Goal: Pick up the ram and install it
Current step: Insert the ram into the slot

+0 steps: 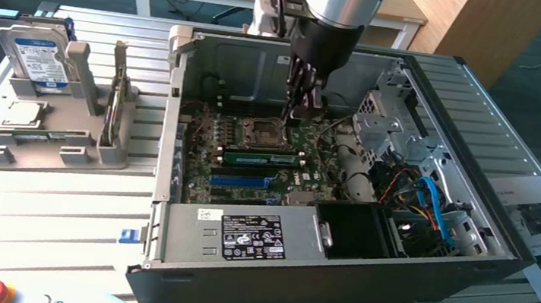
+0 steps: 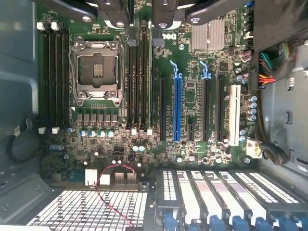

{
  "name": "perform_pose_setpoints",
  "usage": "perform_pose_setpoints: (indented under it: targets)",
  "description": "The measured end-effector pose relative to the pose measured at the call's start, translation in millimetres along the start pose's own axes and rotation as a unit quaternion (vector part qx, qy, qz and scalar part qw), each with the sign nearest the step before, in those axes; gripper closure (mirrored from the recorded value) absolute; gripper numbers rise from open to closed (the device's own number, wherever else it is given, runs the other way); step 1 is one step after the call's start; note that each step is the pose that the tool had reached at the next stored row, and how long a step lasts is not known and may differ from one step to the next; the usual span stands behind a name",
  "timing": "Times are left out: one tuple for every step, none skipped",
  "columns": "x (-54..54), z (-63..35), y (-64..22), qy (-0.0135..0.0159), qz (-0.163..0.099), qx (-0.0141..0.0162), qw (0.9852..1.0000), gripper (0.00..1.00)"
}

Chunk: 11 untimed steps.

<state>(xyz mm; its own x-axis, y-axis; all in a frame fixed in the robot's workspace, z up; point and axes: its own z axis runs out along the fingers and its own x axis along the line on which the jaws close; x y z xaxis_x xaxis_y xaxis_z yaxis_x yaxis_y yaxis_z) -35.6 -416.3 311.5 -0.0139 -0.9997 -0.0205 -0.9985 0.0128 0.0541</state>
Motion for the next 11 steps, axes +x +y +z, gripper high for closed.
perform_pose_setpoints:
  targets:
    - [0.0,-1.5,0.1,0.0,0.0,0.0,1.0,0.75]
    - [-0.1,-3.1,0.2,0.0,0.0,0.0,1.0,0.75]
    - [-0.1,-4.5,0.3,0.0,0.0,0.0,1.0,0.75]
    - [-0.1,-5.9,0.3,0.0,0.0,0.0,1.0,0.75]
    - [-0.1,-7.3,0.4,0.0001,0.0,0.0,1.0,0.75]
    - [-0.2,-8.7,0.5,0.0,0.0,0.0,1.0,0.75]
    - [-0.2,-10.0,0.5,0.0,0.0,0.0,1.0,0.75]
    - [-0.2,-10.3,0.6,0.0,0.0,0.0,1.0,0.75]
    - [-0.2,-10.3,0.6,-0.0001,0.0,0.0,1.0,0.75]
    - [-0.2,-10.3,0.6,-0.0001,0.0,0.0,1.0,0.75]
    - [-0.2,-10.3,0.6,0.0,0.0,0.0,1.0,0.75]
